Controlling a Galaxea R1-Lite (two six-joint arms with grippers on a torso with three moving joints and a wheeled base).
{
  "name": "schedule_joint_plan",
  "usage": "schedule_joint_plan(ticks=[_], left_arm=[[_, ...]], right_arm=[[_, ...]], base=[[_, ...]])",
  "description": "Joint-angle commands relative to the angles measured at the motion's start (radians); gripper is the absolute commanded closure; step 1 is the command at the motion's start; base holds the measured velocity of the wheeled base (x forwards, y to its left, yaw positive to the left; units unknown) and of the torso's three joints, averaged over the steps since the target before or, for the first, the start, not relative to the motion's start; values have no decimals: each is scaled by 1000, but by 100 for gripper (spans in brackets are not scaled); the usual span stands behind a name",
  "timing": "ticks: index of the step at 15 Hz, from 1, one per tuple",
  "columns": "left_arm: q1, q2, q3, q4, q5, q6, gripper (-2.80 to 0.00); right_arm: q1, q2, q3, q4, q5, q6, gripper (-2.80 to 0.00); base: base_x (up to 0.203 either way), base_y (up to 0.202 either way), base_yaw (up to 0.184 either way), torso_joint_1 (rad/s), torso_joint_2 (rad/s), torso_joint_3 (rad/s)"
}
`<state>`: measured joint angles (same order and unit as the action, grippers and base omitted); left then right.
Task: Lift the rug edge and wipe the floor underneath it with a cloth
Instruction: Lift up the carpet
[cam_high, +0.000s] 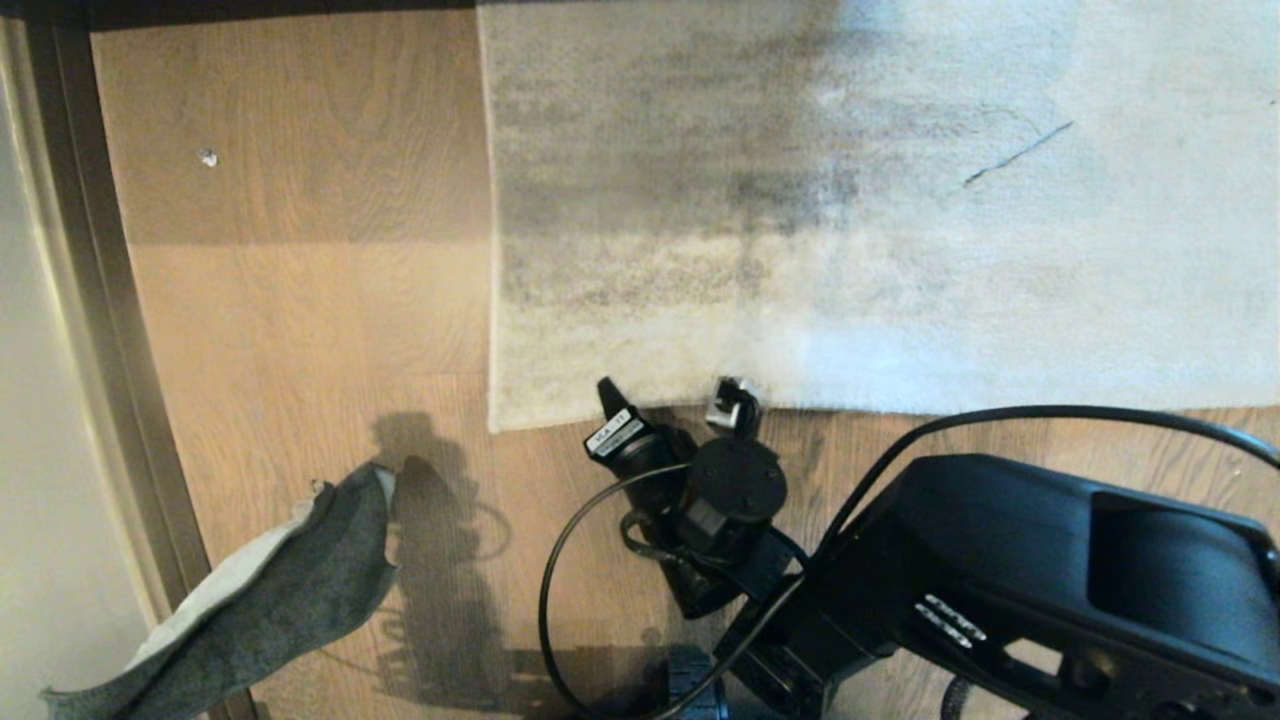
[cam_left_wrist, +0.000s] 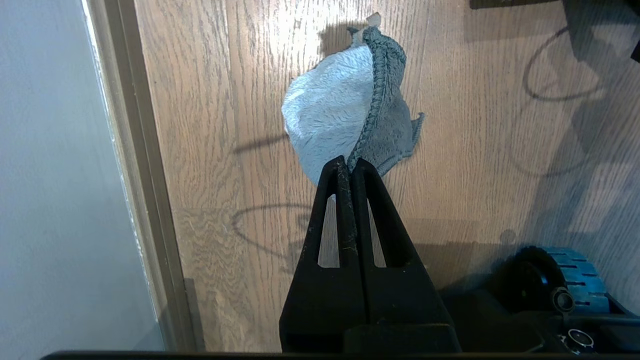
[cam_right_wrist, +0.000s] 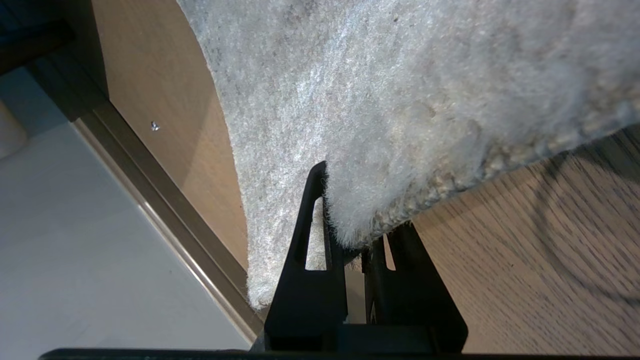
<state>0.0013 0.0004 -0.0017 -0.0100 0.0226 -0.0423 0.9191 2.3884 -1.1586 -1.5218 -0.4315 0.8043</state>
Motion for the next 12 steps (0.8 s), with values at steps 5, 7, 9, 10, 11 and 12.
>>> schedule_joint_plan(ticks=[5, 7, 9, 10, 11, 12], left_arm=[[0, 0, 0, -1, 0, -1, 0], [0, 0, 0, -1, 0, -1, 0], [0, 0, 0, -1, 0, -1, 0], [0, 0, 0, -1, 0, -1, 0], [0, 0, 0, -1, 0, -1, 0], [0, 0, 0, -1, 0, -1, 0]], right_arm=[[-11, -104, 44, -48, -7, 10, 0], [-19, -128, 46, -48, -7, 11, 0], [-27, -148, 48, -48, -13, 22, 0], [-34, -161, 48, -48, -26, 38, 0], [-39, -172, 54, -48, -31, 49, 0], [-42, -183, 67, -48, -32, 55, 0]], base=[[0, 0, 0, 0, 0, 0], [0, 0, 0, 0, 0, 0], [0, 0, 0, 0, 0, 0], [0, 0, 0, 0, 0, 0], [0, 0, 0, 0, 0, 0], [0, 0, 0, 0, 0, 0]])
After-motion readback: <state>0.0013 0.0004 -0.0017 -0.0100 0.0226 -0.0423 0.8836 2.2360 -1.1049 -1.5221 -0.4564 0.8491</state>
